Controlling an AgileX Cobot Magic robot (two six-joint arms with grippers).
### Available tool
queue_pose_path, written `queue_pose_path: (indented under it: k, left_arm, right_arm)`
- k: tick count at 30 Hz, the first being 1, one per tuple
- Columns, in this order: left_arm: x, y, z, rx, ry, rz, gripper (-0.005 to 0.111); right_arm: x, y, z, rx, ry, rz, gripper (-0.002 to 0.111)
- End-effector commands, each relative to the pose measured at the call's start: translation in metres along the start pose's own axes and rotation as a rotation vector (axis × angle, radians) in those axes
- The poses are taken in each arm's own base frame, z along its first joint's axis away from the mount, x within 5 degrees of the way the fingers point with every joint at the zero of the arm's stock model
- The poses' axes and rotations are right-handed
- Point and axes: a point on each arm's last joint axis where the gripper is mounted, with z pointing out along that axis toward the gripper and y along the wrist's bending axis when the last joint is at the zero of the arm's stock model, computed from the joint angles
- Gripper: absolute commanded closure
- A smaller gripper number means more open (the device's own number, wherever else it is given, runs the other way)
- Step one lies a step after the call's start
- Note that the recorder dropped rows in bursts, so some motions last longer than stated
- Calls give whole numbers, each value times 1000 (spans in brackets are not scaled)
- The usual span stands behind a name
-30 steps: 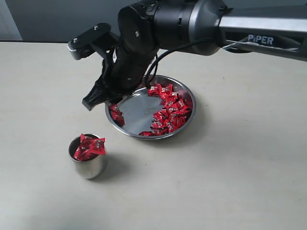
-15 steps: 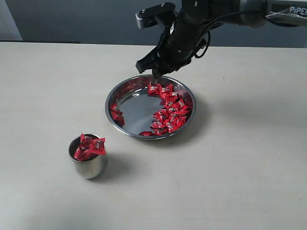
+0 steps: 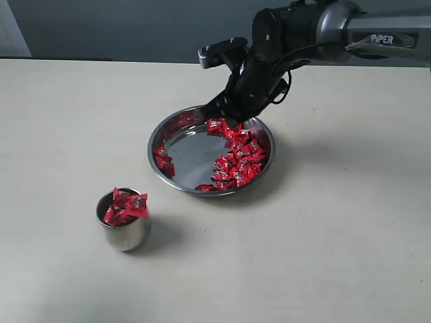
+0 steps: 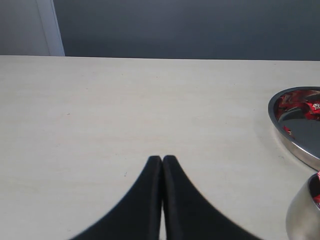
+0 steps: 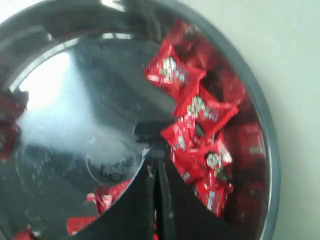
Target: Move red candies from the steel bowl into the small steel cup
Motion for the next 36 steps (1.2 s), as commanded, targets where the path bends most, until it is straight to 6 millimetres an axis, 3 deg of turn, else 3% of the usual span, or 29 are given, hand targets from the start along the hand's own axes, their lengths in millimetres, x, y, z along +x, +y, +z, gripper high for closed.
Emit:
queue_pose_path:
  k: [1, 4, 8, 11, 15, 19, 22, 29, 32, 35, 36]
  left_arm:
    - [1, 0, 0, 5, -2, -1, 106]
    - [1, 0, 0, 5, -2, -1, 106]
    - [1, 0, 0, 5, -2, -1, 106]
    - [1, 0, 0, 5, -2, -1, 106]
    - [1, 0, 0, 5, -2, -1, 106]
    - [1, 0, 0, 5, -2, -1, 106]
    - [1, 0, 0, 5, -2, -1, 106]
    - [1, 0, 0, 5, -2, -1, 106]
    - [1, 0, 0, 5, -2, -1, 106]
    - [1, 0, 0, 5, -2, -1, 106]
    - [1, 0, 0, 5, -2, -1, 106]
  right_arm:
    - [-27, 6, -42, 1, -273, 9, 109]
    - [-21, 23, -62, 0, -254, -134, 109]
    - [3, 32, -102, 0, -288, -139, 109]
    - [39, 33, -148, -4, -356, -82, 109]
    - [94, 34, -192, -11, -435, -20, 109]
    - [146, 38, -217, -63, -287, 16, 109]
    - [164, 34, -240, 7, -274, -59, 109]
    - [187, 23, -281, 139, -422, -67, 109]
    - [205, 4, -295, 198, -696, 70, 109]
    - [241, -9, -286, 265, -870, 228, 109]
    - [258, -14, -275, 313, -885, 269, 109]
